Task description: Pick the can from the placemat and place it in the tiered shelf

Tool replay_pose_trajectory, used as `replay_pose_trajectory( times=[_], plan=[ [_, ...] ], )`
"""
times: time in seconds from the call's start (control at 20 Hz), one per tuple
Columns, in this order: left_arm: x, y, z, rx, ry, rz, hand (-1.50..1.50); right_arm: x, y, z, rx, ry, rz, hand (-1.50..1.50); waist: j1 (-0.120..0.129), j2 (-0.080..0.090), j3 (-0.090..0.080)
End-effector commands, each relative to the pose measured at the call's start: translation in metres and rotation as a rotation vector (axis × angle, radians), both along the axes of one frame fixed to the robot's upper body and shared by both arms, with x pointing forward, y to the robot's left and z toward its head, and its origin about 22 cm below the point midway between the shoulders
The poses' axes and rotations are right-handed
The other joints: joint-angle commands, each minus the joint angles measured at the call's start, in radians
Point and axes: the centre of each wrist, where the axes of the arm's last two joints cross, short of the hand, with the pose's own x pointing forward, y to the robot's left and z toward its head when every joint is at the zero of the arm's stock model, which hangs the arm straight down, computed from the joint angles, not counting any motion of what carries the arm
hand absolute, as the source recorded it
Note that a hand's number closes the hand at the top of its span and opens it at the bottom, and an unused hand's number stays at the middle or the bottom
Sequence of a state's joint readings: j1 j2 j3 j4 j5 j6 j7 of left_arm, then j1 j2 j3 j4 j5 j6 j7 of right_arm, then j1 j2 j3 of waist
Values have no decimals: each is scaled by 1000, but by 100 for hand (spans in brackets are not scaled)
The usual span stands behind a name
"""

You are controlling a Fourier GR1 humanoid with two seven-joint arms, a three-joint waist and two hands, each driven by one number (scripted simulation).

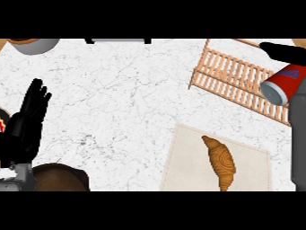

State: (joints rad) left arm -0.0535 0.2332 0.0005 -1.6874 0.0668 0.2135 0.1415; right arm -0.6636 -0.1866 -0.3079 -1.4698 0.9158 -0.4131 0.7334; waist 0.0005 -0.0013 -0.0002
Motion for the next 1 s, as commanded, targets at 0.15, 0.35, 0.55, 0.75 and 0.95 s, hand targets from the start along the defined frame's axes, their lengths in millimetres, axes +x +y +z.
replay_pose_trajectory(
  times=[0.15,0.35,0.55,0.75,0.95],
  plan=[
    [0,14,0,-3,6,9,0,-55,-29,37,51,-108,-126,-150,-15,-4,0],
    [-3,-1,5,-8,-6,17,0,-97,-55,39,104,-110,-217,-150,-19,-5,0],
    [-6,20,5,-4,0,16,0,-153,-63,49,128,-106,-260,-150,-24,-7,0],
    [-8,12,13,9,-10,18,0,-201,-72,53,126,-93,-228,-150,-17,-5,1],
    [6,4,3,-10,8,21,0,-237,-88,56,132,-97,-195,-150,-20,-3,1]
  ],
)
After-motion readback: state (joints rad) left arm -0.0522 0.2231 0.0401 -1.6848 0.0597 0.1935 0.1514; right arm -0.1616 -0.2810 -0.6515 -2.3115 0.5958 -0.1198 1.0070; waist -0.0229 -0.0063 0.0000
